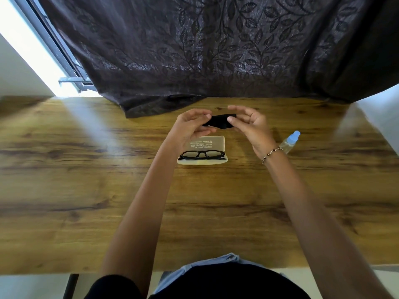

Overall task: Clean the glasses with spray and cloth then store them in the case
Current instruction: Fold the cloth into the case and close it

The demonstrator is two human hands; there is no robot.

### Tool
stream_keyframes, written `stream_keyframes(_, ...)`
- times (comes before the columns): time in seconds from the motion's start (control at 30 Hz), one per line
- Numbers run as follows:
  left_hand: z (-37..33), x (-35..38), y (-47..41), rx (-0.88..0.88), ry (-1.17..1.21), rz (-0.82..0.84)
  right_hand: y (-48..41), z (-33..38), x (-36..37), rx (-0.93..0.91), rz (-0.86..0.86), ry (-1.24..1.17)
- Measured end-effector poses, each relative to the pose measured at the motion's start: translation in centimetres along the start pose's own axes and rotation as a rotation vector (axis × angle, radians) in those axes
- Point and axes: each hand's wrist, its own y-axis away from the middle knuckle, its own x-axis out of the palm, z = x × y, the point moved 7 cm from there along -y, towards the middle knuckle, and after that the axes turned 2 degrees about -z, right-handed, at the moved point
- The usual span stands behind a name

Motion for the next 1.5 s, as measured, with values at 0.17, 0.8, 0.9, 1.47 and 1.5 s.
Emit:
stream_keyframes(0.17,0.1,-0.2,-0.1,-0.01,-0.063,0.009,0.0,-0.3,0.0,0.025,-0.043,0.014)
stream_keyframes(0.8,0.2,-0.6,-0.1,0.021,-0.078,0.027,0.1,-0.6,0.2,0.006,-0.019,-0.089)
stream_keyframes(0.9,0.3,-0.9,-0.1,0.035,-0.271,0.024,0.1,-1.2,0.1,0.044,-0.008,0.021)
stream_keyframes(1.47,3.9,-6.0,0.8,0.004,-0.779,-0.168,0.7,-4.9,4.3,0.021,0.278,0.684)
stream_keyframes(1.5,3.8,-6.7,0.7,0.003,-0.739,-0.255,0.8,-5.1,4.5,0.019,0.283,0.696)
